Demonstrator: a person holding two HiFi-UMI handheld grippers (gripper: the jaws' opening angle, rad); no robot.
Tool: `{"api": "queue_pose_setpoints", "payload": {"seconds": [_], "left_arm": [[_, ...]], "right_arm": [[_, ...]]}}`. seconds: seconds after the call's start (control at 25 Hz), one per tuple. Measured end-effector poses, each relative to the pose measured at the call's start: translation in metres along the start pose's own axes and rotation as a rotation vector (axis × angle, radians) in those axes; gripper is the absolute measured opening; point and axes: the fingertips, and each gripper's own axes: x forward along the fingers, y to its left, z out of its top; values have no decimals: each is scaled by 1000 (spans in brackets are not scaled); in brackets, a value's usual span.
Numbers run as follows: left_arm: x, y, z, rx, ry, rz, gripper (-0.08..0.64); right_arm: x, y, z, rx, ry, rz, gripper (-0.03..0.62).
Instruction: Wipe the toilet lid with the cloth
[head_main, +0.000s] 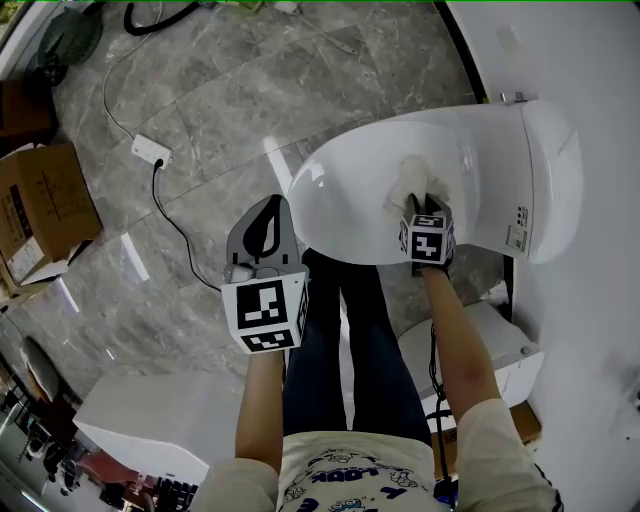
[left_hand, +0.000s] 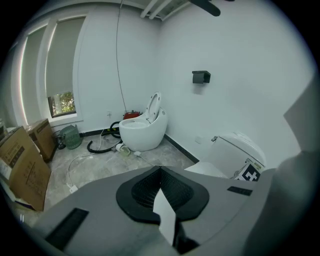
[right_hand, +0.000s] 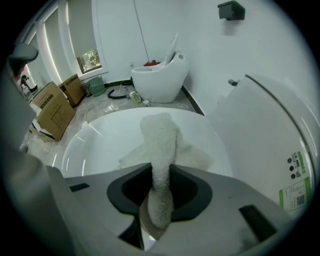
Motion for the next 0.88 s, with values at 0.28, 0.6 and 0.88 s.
{"api": "queue_pose_setpoints", "payload": {"seconds": [0.28,0.6,0.88], "left_arm": [[-23,38,-20,-46,0,45,3],[-43,82,-40,-95,2,99,3],[-59,115,-55,-128,2,143,3]], "right_arm": [[-1,70,-1,-75,0,60,91],[1,145,0,-167,1,128,91],[1,199,-1,-247,0,178,91]]}}
